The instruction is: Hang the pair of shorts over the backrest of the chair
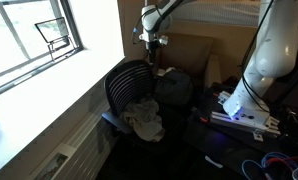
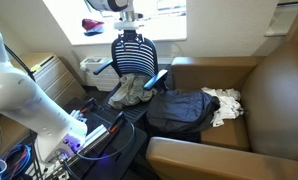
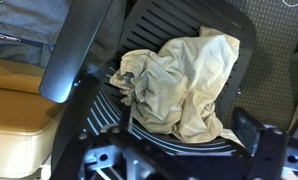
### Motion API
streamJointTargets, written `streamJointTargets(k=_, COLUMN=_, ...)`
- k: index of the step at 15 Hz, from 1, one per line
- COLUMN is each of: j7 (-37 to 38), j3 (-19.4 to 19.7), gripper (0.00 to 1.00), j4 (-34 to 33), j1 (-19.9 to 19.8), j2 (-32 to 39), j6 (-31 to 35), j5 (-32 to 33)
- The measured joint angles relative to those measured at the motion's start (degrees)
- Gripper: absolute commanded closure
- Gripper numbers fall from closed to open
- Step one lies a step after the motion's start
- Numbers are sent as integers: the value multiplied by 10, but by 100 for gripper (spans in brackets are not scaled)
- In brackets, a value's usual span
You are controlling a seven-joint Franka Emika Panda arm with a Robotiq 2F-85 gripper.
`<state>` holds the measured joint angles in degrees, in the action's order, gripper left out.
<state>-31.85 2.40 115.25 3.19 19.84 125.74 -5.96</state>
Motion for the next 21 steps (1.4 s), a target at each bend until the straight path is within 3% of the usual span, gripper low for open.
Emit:
streamJointTargets(k=2, j7=3, j3=-5, gripper=0, j4=-5, j1=-5, j2=2, j6=1, j5=-5)
streamJointTargets(k=5, j7=-14, j3=-44, gripper=0, j4=-25, j1=-31, j2=42, j6=-14, j5=-40)
streamJointTargets(k=10, j7=-42, j3=-104, gripper=0, j4=-134, j1=-39, j2=227, j6=-69, j5=-49)
streamJointTargets(k=15, j7=-26, j3=-108, gripper=0, j4=-269, j1=-40, j2=376, j6=-191, j5=-27)
streamJointTargets(k=21, j7=-16, j3=-112, gripper=0, j4=-279, j1=-40, j2=390, j6=-191, j5=-26)
